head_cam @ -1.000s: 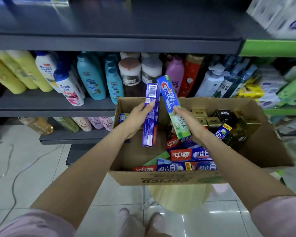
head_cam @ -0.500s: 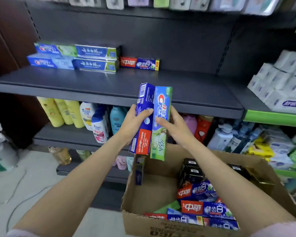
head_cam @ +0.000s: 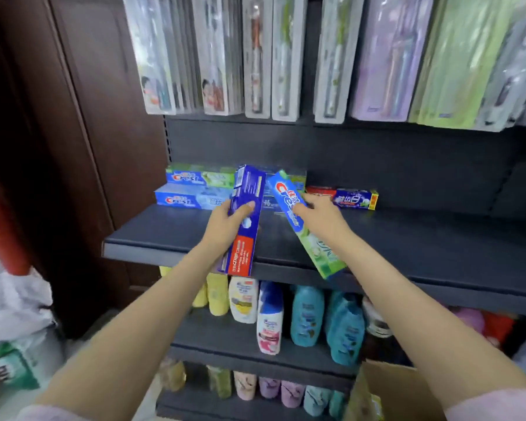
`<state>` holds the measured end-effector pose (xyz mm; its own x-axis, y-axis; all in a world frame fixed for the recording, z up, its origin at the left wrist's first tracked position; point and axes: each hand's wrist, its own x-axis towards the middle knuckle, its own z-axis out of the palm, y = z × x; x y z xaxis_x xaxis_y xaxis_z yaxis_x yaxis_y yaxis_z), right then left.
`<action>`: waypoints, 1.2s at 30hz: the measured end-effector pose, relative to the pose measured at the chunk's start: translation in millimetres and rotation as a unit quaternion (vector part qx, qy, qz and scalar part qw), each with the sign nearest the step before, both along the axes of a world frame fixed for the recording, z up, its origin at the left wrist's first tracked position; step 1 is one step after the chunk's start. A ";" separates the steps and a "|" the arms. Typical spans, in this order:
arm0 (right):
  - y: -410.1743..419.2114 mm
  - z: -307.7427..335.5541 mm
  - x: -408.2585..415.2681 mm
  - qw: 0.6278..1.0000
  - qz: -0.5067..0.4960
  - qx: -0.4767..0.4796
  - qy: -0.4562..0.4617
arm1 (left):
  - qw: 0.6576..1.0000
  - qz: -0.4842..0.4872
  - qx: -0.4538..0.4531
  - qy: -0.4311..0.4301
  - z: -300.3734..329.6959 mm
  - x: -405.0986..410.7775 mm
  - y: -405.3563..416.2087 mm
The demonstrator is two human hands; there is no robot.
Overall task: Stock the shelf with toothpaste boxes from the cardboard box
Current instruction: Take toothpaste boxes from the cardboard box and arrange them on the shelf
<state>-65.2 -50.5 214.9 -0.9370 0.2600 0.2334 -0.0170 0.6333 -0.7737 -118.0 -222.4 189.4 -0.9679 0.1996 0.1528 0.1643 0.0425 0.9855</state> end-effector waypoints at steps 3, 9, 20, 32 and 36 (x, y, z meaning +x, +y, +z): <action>-36.3 15.6 -36.2 0.999 0.013 0.037 -0.010 | 0.998 0.033 -0.048 0.024 9.7 -45.3 -39.7; -82.3 22.3 -96.8 0.981 0.002 0.190 -0.035 | 0.968 0.136 -0.186 0.099 29.9 -96.5 -85.5; -119.8 30.3 -204.6 0.920 0.075 0.383 0.011 | 0.884 0.174 -0.356 0.246 48.9 -182.8 -113.5; -155.0 -4.1 -270.0 0.900 0.058 0.425 0.071 | 0.891 0.119 -0.371 0.232 51.7 -236.0 -145.1; -157.7 -12.5 -273.1 0.904 0.022 0.418 0.088 | 0.900 0.087 -0.352 0.243 49.9 -244.1 -151.8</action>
